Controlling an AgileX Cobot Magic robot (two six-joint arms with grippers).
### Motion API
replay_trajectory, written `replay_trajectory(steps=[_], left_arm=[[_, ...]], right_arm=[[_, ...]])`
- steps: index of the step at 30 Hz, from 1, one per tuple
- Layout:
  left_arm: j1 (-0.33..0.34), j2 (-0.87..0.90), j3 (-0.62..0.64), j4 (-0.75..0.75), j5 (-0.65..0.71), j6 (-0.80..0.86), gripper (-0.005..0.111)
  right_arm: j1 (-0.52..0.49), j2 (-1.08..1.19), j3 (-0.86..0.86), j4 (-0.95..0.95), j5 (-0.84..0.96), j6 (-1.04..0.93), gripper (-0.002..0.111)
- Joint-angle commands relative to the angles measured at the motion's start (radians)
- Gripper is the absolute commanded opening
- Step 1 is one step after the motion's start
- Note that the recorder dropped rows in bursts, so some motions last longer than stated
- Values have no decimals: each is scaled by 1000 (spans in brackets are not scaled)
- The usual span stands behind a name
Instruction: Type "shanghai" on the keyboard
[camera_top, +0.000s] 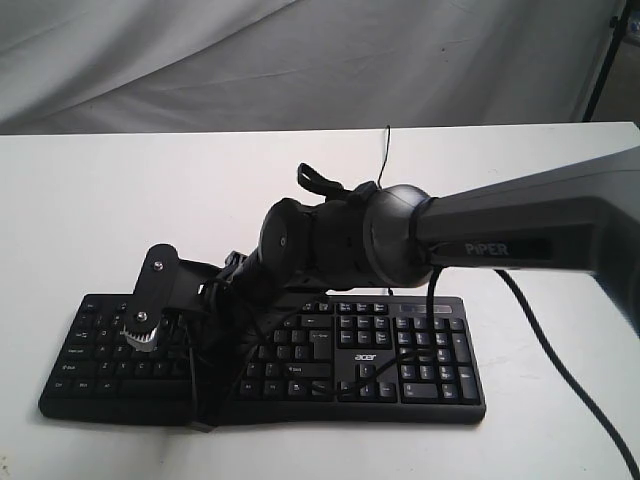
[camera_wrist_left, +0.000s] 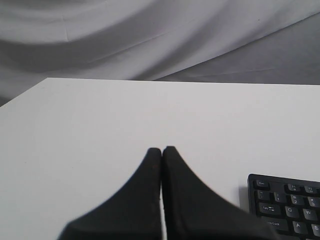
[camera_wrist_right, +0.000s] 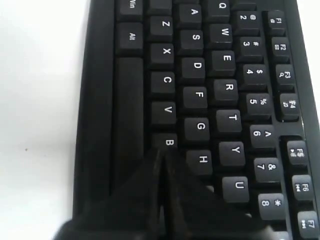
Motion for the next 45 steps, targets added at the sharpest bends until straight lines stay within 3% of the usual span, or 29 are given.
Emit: replay_trajectory(steps=[1, 45], left_arm=[[2, -5, 5, -1, -11, -2, 1], [2, -5, 5, -1, -11, -2, 1]], right_arm=[[-7, 0, 3, 9, -13, -10, 0], [-7, -24, 3, 18, -16, -13, 0]])
